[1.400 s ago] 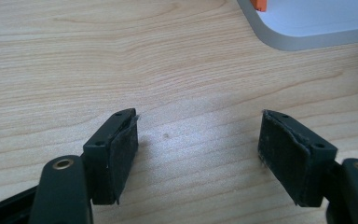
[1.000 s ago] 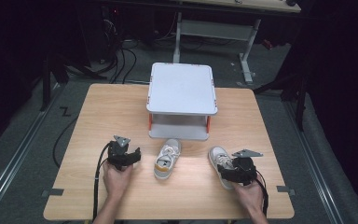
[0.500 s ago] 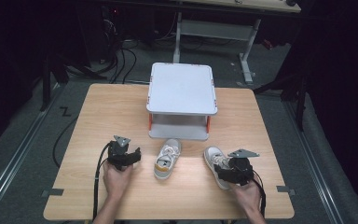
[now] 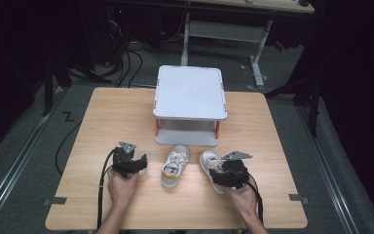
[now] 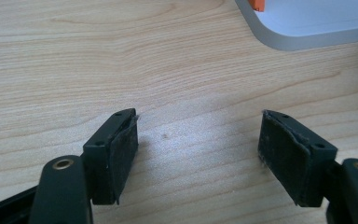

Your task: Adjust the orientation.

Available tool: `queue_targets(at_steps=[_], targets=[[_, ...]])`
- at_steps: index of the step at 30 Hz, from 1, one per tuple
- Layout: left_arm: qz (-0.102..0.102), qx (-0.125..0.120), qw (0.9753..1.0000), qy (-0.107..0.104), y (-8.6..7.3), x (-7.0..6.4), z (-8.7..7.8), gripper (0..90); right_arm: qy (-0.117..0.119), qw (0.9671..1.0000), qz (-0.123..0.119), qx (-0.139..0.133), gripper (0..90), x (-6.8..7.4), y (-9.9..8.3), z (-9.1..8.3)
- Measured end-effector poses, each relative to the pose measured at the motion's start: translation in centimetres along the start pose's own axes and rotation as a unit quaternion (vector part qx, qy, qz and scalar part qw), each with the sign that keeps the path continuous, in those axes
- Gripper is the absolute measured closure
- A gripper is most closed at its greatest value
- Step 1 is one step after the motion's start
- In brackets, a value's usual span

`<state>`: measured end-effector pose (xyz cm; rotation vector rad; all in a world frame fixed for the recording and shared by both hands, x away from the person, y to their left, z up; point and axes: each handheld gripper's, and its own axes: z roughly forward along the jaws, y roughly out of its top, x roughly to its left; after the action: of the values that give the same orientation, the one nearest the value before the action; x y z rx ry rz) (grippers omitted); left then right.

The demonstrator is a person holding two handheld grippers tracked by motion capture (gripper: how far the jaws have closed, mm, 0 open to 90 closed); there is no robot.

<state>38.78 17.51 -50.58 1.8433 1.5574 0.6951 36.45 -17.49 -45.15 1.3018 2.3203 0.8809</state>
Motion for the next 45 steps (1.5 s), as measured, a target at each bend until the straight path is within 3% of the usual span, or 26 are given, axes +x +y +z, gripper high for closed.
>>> queue_targets(at_steps=[15, 19, 24, 27, 39, 45], targets=[[0.002, 0.0, 1.0, 0.0, 0.0, 0.0, 0.0, 28.7, -0.015, 0.9997, 0.015, 0.008, 37.6, 2.4, 2.8, 2.6], [0.001, 0.0, 1.0, -0.001, 0.0, 0.0, 0.0, 28.7, -0.033, 0.9993, 0.005, 0.016, 36.2, 3.2, 3.0, 2.8], [0.002, 0.001, 1.0, 0.0, 0.0, 0.0, 0.0, 28.7, -0.035, 0.9991, 0.003, 0.022, 33.9, 3.3, 3.0, 3.1], [0.001, 0.0, 1.0, 0.0, 0.0, -0.1, 0.0, 28.7, -0.031, 0.9992, 0.005, 0.026, 32.9, 3.2, 3.0, 3.0], [0.006, 0.0, 1.0, -0.002, 0.0, -0.2, 0.0, 28.6, 0.031, 0.9989, 0.025, 0.025, 25.9, 2.5, 3.0, 2.2], [0.009, 0.002, 1.0, -0.004, 0.0, -0.3, 0.0, 28.5, 0.054, 0.9979, 0.018, 0.029, 23.8, 2.7, 2.8, 2.2]])
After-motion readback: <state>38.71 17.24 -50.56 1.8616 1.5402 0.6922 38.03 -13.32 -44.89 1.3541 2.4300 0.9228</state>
